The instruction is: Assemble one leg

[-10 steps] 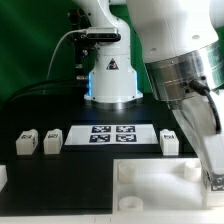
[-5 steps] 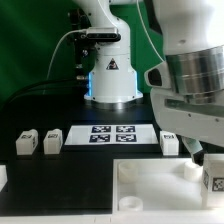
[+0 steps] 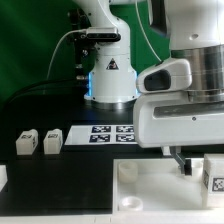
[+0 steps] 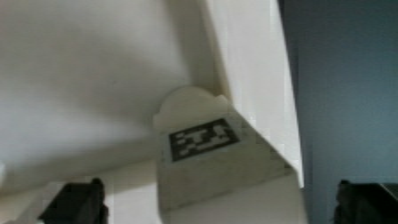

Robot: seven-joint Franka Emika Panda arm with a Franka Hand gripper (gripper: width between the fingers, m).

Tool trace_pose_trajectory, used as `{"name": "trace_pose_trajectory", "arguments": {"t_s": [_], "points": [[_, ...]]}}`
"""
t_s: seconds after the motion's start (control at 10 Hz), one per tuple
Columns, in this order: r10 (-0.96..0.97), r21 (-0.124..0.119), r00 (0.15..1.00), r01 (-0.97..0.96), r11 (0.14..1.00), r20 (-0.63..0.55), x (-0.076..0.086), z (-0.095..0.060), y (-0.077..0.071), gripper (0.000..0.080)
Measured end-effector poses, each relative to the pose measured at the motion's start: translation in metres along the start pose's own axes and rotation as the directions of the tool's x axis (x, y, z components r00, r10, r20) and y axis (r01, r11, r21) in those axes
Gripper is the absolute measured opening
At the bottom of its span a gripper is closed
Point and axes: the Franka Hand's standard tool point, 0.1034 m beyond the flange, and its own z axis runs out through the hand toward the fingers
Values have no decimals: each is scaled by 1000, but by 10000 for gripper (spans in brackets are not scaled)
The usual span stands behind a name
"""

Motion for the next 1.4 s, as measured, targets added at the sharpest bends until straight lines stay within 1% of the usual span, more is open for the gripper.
{"name": "trace_pose_trajectory", "arguments": {"t_s": [0.1, 0.2, 0.3, 0.4, 0.5, 0.6, 0.7, 0.8, 0.9, 1.0, 1.1, 1.2, 1.3, 1.4], "points": [[-52, -1, 999, 52, 999, -1, 2, 0, 3, 648], [-31, 1, 1000, 31, 1000, -1, 1, 0, 1, 605], [-14, 1, 1000, 14, 1000, 0, 1, 0, 1, 605], [35, 3, 999, -35, 999, 0, 1, 0, 1, 454], [124, 2, 992, -124, 992, 0, 1, 0, 1, 316], [227, 1, 974, -227, 974, 0, 1, 0, 2, 294], [305, 1, 952, -305, 952, 0, 1, 1, 3, 294], [421, 3, 907, -421, 907, 3, 1, 1, 4, 294], [553, 5, 833, -553, 833, 20, 1, -1, 5, 294], [759, 11, 649, -760, 650, 48, 1, 0, 7, 294], [900, 7, 425, -904, 426, 99, -2, 1, 6, 294], [960, -10, 241, -970, 245, 145, -2, 0, 5, 294], [981, -28, 120, -992, 125, 151, -2, -1, 4, 294], [988, -54, 24, -998, 32, 154, 0, -3, 3, 294]]}}
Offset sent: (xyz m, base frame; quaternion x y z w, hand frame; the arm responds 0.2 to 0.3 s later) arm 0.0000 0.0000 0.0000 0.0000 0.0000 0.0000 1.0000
